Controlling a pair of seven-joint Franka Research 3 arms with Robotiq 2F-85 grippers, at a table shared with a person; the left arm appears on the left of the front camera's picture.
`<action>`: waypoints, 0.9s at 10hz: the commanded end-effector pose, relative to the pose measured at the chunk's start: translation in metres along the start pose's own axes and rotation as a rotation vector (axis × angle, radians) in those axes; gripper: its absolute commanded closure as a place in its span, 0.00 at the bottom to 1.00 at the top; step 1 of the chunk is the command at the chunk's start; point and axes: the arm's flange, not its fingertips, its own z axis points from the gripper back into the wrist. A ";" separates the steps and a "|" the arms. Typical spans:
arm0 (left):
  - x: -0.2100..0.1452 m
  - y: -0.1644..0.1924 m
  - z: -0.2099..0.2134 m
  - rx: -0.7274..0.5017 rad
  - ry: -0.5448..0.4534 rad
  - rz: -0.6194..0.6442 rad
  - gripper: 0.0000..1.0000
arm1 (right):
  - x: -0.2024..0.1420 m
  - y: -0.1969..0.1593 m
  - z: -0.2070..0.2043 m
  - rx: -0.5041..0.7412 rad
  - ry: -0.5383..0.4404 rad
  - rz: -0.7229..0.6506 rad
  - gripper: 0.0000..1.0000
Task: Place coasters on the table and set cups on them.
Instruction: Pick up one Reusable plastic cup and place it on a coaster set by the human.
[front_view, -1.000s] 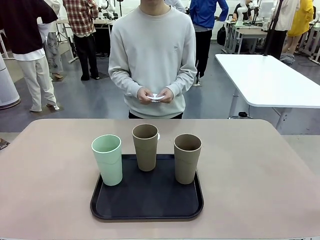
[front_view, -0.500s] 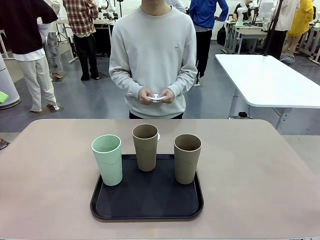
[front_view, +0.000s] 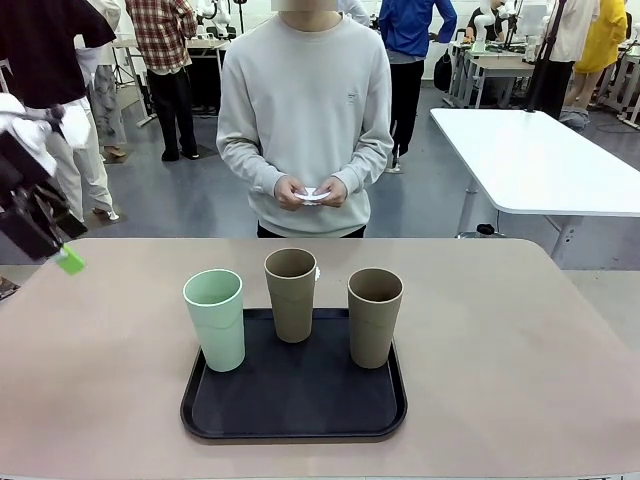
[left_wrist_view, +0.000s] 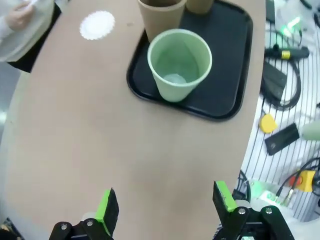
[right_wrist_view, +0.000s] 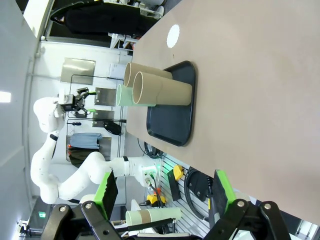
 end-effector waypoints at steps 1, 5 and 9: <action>-0.003 0.000 -0.019 0.051 0.024 -0.042 0.00 | 0.002 -0.001 0.000 0.004 -0.013 0.002 0.00; 0.000 -0.004 -0.021 0.017 0.016 -0.033 0.00 | 0.002 -0.001 0.000 0.004 -0.013 0.002 0.00; -0.001 -0.007 -0.023 0.027 0.002 -0.024 0.00 | 0.002 -0.001 0.000 0.004 -0.013 0.002 0.00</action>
